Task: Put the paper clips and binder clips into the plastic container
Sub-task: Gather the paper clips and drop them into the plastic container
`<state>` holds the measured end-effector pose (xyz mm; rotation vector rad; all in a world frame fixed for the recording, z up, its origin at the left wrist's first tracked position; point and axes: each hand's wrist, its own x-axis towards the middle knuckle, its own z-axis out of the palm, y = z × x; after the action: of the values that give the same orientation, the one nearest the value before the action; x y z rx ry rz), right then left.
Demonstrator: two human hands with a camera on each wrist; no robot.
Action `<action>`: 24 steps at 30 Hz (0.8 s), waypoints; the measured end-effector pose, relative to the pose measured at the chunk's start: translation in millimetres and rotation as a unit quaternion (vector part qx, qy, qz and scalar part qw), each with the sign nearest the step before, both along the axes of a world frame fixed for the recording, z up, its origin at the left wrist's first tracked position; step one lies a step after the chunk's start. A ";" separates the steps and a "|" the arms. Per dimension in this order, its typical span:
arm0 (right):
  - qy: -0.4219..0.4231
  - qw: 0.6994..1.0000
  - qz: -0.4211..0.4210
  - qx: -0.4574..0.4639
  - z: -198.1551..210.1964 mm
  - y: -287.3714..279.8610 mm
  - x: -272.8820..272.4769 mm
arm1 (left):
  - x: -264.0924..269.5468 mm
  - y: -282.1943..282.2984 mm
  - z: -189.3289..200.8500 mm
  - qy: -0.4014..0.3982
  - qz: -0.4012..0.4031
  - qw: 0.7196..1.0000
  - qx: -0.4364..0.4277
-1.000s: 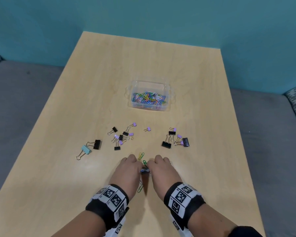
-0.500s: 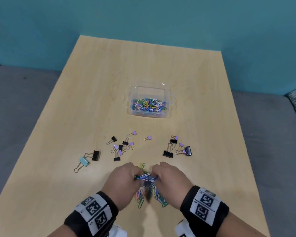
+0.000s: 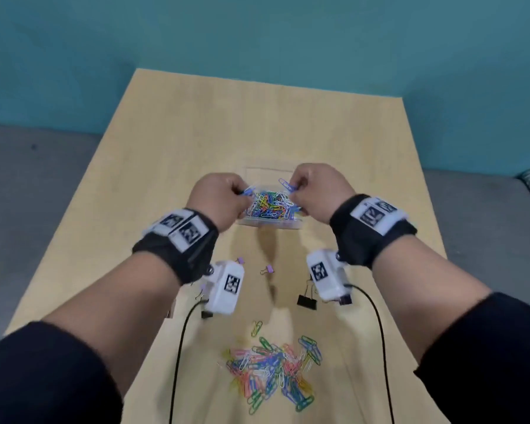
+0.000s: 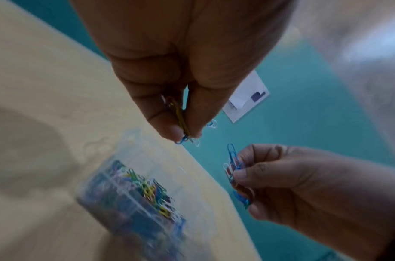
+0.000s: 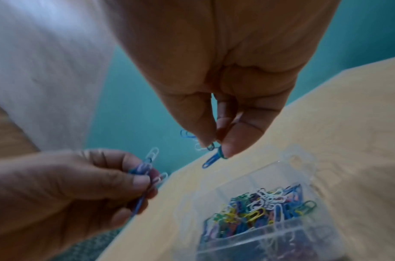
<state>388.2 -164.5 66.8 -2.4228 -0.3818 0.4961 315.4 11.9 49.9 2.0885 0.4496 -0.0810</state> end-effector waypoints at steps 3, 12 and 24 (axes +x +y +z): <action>-0.012 0.994 0.037 -0.098 -11.0 16.5 22.3 | 31.6 -2.6 -6.5 0.021 -0.052 0.992 0.115; -0.058 0.993 0.035 -0.093 0.3 -30.5 -33.3 | -27.5 11.9 -9.6 -0.025 -0.030 0.992 0.118; -0.004 0.965 0.166 -0.205 -86.4 -91.7 -259.4 | -199.1 -74.9 -89.1 0.007 -0.385 0.868 0.313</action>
<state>128.8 -256.1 -19.6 -2.7700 -0.7606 0.7752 116.2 -62.9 -39.2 2.7949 -0.4497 -0.4703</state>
